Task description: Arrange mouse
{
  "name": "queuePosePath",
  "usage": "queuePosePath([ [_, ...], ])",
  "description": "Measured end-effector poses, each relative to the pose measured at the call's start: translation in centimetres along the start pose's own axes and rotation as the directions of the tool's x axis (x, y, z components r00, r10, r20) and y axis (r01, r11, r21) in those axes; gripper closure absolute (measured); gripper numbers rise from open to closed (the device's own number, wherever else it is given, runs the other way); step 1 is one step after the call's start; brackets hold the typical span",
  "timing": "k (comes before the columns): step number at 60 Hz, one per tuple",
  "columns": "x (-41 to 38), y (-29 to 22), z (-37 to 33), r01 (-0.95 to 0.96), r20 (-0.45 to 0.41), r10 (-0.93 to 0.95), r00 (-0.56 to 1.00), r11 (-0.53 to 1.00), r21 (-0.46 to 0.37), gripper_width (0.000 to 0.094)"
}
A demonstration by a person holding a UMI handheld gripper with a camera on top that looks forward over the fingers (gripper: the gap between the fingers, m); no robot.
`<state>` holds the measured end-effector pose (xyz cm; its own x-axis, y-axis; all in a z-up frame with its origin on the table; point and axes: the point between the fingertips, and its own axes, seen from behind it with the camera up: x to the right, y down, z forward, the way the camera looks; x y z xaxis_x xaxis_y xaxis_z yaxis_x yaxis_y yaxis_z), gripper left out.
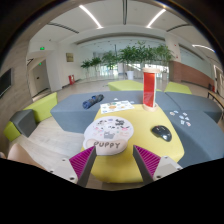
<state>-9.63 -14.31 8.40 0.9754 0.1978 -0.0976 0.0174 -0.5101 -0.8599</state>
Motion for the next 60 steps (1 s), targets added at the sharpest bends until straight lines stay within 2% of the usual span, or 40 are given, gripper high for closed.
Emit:
queuePosePath([
  [23, 13.9, 0.7, 4.1, 0.042, -0.172, -0.05, 0.984, 0.998, -0.053, 0.0141],
  [39, 22.1, -0.3, 12.5, 0.056, -0.198, -0.069, 0.978, 0.996, -0.069, 0.014],
  [48, 23.5, -1.1, 16.0, 0.025, -0.171, -0.034, 0.985, 0.998, -0.057, 0.0144],
  [54, 23.5, -1.4, 17.2, -0.019, -0.145, 0.014, 0.989, 0.999, -0.036, 0.0231],
  [58, 23.9, -1.4, 17.3, -0.034, -0.165, 0.029, 0.986, 0.999, -0.026, 0.0352],
  [60, 24.1, -1.4, 17.3, -0.041, -0.181, 0.037, 0.983, 0.999, -0.02, 0.0373],
])
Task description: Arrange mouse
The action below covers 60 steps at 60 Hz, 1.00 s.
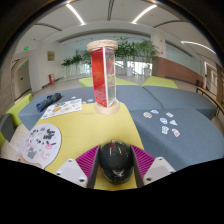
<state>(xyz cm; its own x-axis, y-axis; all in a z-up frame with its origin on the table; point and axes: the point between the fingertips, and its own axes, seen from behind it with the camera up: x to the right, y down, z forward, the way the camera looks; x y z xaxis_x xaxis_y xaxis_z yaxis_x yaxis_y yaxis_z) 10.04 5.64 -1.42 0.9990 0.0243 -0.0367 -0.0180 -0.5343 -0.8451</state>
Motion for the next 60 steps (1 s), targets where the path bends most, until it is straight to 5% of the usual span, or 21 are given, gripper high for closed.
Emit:
queuePosePath([
  [10, 0.8, -0.3, -0.4, -0.043, -0.084, 0.039, 0.996, 0.998, -0.036, 0.0505],
  [15, 2.0, -3.9, -2.5, 0.056, -0.19, -0.049, 0.981, 0.998, 0.029, 0.0536],
  [29, -12.2, -16.1, -7.6, -0.002, -0.035, 0.011, 0.999, 0.972, 0.237, 0.0536],
  [37, -22.4, -12.4, -4.7, -0.002, 0.076, -0.011, 0.997, 0.986, 0.169, 0.054],
  [50, -26.1, -2.0, 0.5, 0.006, 0.053, -0.004, 0.999, 0.999, -0.033, 0.054],
  [60, -26.0, -0.3, 1.0, 0.04, 0.051, -0.038, 0.998, 0.999, -0.025, 0.0466],
])
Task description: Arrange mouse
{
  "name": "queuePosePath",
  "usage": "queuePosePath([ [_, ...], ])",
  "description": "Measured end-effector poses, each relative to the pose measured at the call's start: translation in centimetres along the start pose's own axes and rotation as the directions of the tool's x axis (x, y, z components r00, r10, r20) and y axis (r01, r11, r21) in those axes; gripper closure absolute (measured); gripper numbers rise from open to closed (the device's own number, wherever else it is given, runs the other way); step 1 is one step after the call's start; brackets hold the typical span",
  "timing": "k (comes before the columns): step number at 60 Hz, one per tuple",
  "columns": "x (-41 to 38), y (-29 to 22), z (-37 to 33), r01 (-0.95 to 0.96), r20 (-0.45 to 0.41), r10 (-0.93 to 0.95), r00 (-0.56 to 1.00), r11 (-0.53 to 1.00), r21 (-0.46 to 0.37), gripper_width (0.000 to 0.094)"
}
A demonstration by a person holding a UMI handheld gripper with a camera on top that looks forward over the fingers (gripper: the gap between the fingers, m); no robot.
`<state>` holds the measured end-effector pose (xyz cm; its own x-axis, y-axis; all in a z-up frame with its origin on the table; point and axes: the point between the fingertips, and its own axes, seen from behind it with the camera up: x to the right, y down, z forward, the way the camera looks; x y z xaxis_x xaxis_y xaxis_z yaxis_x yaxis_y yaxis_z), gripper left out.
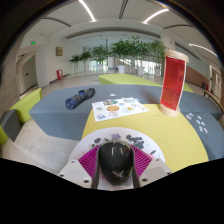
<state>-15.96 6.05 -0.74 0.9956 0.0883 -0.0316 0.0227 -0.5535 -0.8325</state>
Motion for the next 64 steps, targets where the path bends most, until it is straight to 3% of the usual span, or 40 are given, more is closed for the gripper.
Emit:
queuePosePath([
  [7, 0.3, 0.1, -0.2, 0.02, -0.003, -0.021, 1.0, 0.999, -0.042, 0.0279],
  [11, 0.6, 0.3, -1.1, 0.022, 0.011, -0.021, 1.0, 0.996, -0.086, 0.0091],
  [12, 0.5, 0.0, -1.4, 0.019, 0.02, -0.018, 1.0, 0.996, -0.082, 0.0079],
  [17, 0.0, -1.2, -4.1, 0.04, 0.067, -0.037, 0.997, 0.998, -0.046, 0.0101],
  [42, 1.5, 0.4, -20.2, 0.187, 0.116, -0.185, 0.976, 0.982, -0.006, 0.0098],
  [54, 4.5, -0.5, -23.3, 0.255, 0.067, -0.258, 0.964, 0.965, 0.055, 0.0101],
  [64, 7.5, 0.4, -22.6, 0.209, 0.045, -0.21, 0.977, 0.978, 0.021, 0.0108],
])
